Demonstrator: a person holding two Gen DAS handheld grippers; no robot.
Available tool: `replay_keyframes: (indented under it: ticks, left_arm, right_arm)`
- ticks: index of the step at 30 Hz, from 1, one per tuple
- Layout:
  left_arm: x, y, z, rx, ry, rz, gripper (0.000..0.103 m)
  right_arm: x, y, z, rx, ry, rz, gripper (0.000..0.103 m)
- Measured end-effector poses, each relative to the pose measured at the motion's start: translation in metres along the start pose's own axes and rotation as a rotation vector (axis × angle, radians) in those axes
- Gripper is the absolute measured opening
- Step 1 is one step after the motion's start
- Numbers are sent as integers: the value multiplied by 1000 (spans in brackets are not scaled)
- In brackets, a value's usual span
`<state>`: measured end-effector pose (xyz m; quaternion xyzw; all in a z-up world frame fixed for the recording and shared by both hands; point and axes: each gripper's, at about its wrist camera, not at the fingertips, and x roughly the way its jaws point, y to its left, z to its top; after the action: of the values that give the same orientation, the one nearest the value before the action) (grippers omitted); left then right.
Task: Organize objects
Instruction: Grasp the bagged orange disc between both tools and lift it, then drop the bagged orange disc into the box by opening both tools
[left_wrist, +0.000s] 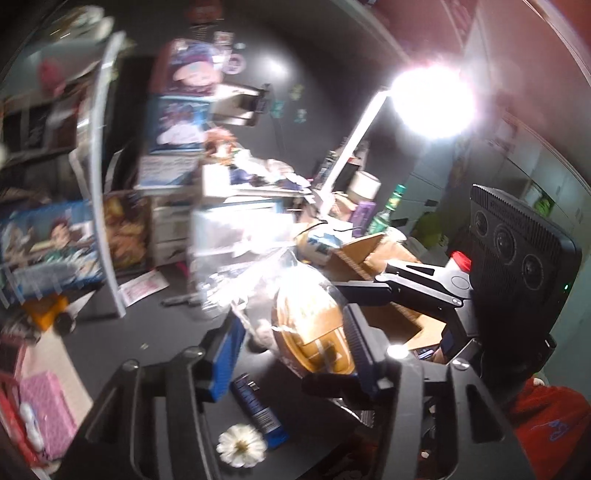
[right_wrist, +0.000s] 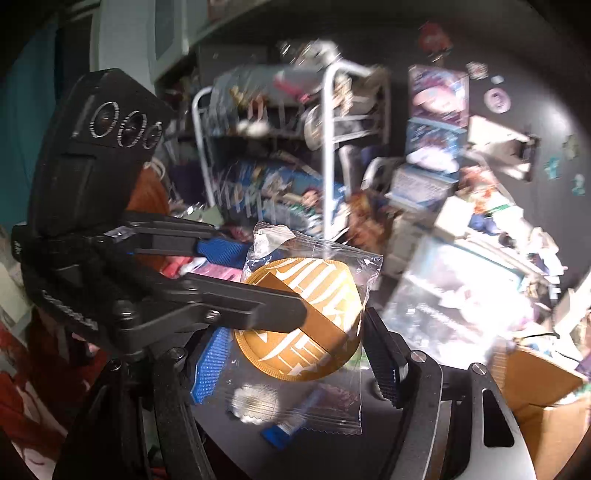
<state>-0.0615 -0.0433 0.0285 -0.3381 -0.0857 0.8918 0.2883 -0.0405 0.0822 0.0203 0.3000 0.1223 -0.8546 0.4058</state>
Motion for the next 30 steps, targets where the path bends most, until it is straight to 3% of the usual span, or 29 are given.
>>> replay_keyframes:
  ticks: [5,14,21,22,23,24,26,30]
  left_arm:
    - [34,-45,29,64,27,-56,34]
    - [117,-108,60,142,135,-120,34]
    - [166,-125,60,172,236,-89,35]
    - [167,-127,59,179,237,-83,37]
    - [166,-127,59,184,233,-79,48]
    - [164,-126,60,187,222,-74,65]
    - [154,-125,62,193,180,-55,83]
    - [135,-115,65,175,138,-39,84]
  right_arm:
    - [-43,-37,-11,42,-41,-69,65]
    - [-89,-115,-45,178,-24,-158,65]
    - [-88,-151,-73,263,38,-167,66]
    - [-87,-152,-75,271,43,-169,66]
    - [-85,-153,-76,274,55,-172,69]
    - [-83,-153,-77,272,65,-170,73]
    - [-80,-151,-78,262,74,-173,76]
    - [-79,-149,-76,251,80,-181,76]
